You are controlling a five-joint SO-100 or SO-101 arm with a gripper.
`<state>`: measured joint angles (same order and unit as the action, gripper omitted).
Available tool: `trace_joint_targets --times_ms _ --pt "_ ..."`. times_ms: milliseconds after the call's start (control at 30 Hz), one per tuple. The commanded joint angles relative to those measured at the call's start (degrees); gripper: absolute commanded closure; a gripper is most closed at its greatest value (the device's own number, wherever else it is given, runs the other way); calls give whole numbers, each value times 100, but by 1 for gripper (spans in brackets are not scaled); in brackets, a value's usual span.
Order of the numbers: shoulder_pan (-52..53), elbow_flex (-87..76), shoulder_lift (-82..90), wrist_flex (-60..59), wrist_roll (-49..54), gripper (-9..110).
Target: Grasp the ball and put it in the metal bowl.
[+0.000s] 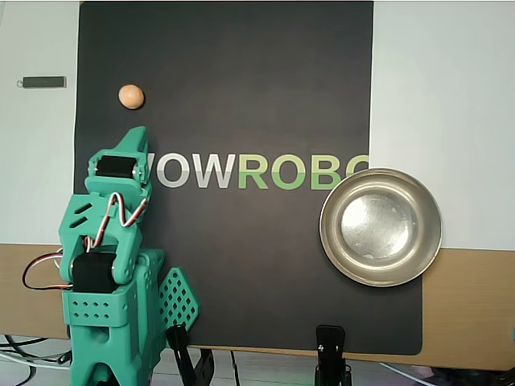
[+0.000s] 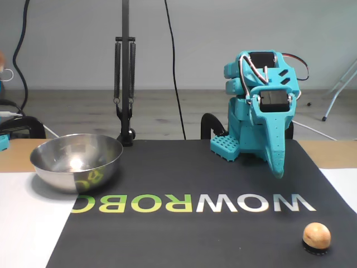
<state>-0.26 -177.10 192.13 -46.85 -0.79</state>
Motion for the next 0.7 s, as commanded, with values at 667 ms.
trace_joint_targets --times_ms 667 --pt "-35 -202 325 -9 9 101"
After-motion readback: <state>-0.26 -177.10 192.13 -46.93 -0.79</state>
